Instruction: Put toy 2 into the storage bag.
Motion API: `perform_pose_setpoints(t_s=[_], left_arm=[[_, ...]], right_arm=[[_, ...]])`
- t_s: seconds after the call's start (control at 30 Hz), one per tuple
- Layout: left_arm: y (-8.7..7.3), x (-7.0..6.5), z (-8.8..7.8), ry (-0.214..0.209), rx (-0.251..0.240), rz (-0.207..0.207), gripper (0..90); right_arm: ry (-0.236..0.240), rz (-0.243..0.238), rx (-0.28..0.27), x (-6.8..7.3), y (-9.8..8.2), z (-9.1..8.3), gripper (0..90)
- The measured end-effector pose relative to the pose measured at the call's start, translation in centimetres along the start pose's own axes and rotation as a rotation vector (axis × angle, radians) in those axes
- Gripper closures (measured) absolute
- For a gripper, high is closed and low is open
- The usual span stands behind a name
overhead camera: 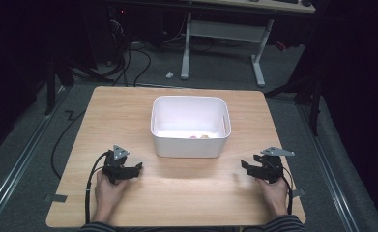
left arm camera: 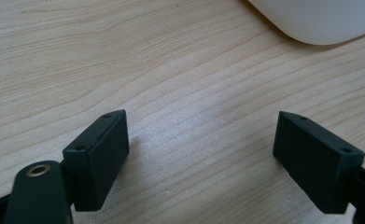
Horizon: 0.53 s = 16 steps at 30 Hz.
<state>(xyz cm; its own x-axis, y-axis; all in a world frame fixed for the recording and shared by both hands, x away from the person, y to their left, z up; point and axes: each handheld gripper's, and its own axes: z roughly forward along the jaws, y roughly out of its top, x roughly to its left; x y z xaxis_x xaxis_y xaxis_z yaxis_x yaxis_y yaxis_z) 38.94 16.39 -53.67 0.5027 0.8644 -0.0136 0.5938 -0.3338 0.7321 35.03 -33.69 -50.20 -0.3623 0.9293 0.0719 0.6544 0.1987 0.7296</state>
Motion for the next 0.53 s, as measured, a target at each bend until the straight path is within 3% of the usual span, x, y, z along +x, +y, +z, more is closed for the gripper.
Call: perform_pose_setpoints(t_s=[0.13, 0.37, 0.53], left_arm=[[0.0, 0.0, 0.0, 0.000, 0.000, 0.000, 18.5], [0.0, 0.0, 0.0, 0.001, 0.000, 0.000, 18.6], [0.0, 0.0, 0.0, 0.001, 0.000, 0.000, 18.6]], right_arm=[[-0.033, 0.018, 0.025, -0.4, -1.4, 1.5, 36.2], [-0.102, -0.036, 0.004, 0.4, -1.9, 2.1, 36.8], [-0.091, -0.036, 0.009, 0.4, -1.9, 2.2, 33.1]])
